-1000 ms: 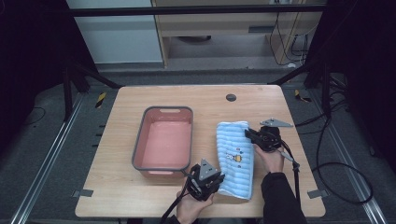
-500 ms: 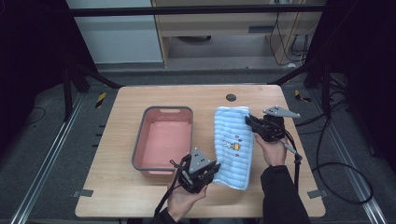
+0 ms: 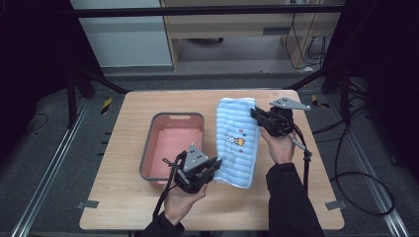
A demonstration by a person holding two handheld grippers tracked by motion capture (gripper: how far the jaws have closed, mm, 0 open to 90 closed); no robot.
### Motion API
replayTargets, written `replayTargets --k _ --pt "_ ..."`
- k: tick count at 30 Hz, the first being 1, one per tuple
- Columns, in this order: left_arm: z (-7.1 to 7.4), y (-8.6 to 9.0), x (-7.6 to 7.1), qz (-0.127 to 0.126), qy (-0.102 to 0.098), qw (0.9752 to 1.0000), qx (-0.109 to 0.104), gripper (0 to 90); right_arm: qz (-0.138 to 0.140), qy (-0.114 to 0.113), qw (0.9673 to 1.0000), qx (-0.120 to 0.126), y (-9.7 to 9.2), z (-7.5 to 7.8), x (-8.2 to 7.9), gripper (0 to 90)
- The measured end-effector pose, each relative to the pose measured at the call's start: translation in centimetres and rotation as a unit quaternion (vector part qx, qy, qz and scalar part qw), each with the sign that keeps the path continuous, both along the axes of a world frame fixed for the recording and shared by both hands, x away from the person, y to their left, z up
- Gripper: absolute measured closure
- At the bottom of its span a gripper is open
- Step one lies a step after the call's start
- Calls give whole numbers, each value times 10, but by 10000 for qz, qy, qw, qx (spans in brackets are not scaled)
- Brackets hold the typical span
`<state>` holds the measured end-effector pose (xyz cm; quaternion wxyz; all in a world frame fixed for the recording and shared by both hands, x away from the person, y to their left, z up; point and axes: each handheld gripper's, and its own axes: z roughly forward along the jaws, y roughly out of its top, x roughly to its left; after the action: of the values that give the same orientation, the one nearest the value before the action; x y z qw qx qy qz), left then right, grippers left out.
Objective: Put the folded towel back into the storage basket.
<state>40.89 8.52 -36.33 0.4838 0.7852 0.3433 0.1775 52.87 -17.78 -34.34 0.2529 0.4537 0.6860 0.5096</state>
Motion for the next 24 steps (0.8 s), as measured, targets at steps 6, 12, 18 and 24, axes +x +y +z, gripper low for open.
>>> replayTargets --k 6,12,18,24 --pt "11 15 6 125 -112 9998 46 839 42 -123 9999 37 16 12 5 815" --pt "20 34 8 267 -215 9994 -22 838 116 -184 9997 80 32 22 11 815" --pt "25 48 11 402 -262 9988 -62 838 211 -244 9995 69 49 33 17 815" --pt "28 65 11 520 -311 9982 -44 839 321 -279 9991 37 70 38 24 815"
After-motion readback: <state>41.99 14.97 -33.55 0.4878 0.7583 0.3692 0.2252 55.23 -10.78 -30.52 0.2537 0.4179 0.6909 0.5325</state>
